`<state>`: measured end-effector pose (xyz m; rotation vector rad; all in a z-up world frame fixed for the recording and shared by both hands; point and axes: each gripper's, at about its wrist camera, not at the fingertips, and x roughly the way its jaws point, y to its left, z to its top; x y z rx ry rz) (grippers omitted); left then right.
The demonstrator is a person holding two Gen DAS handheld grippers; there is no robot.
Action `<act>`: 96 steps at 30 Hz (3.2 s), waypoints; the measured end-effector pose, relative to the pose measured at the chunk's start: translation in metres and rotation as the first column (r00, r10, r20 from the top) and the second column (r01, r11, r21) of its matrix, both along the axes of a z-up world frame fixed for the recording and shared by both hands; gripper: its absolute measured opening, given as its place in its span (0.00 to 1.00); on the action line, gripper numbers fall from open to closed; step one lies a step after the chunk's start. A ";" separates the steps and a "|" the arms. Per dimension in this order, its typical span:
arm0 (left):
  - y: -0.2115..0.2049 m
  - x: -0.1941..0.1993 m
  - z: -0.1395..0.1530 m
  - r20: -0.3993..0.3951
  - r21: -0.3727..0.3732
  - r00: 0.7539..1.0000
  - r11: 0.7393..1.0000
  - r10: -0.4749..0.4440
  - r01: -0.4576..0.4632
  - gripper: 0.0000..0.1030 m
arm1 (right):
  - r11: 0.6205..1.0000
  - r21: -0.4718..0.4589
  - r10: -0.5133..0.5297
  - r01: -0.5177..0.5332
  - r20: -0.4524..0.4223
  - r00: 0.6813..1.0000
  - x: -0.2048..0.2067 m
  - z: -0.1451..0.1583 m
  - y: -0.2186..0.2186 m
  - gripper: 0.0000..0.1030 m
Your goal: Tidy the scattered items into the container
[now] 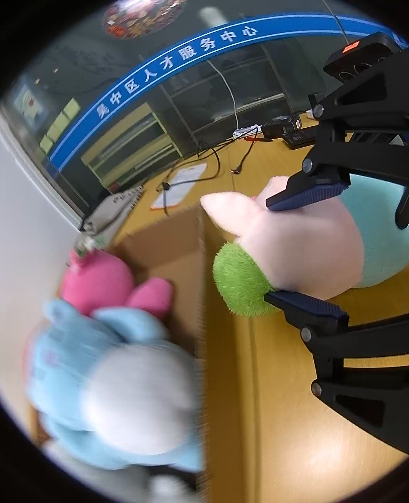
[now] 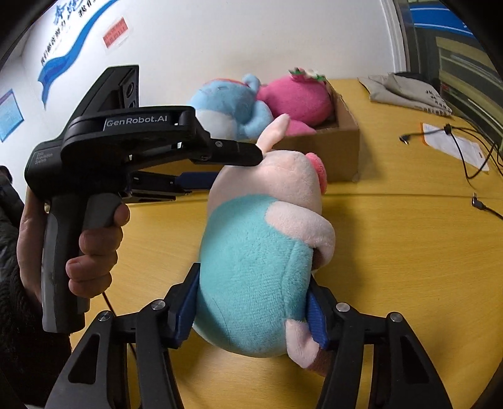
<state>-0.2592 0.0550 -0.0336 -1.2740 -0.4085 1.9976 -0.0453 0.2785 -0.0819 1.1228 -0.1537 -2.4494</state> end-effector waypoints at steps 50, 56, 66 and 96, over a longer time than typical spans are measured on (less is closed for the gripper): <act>0.082 -0.161 0.026 -0.206 -0.275 0.970 0.959 -0.126 0.066 0.57 | 0.992 0.123 -0.010 0.018 -0.061 0.998 -0.184 0.020 -0.001 0.50; 0.015 -0.106 0.061 -0.303 -0.198 0.953 0.979 -0.022 -0.040 0.63 | 0.991 0.111 -0.066 0.073 -0.073 0.995 -0.173 0.022 0.004 0.75; -0.093 0.002 0.078 -0.413 -0.288 0.893 0.905 0.179 -0.314 0.78 | 0.966 0.168 -0.137 0.194 -0.301 0.944 -0.095 0.099 -0.042 1.00; -0.093 0.058 0.084 -0.424 -0.259 0.892 0.922 0.159 -0.288 0.78 | 0.929 0.238 -0.208 0.283 -0.295 0.932 -0.049 0.099 -0.047 1.00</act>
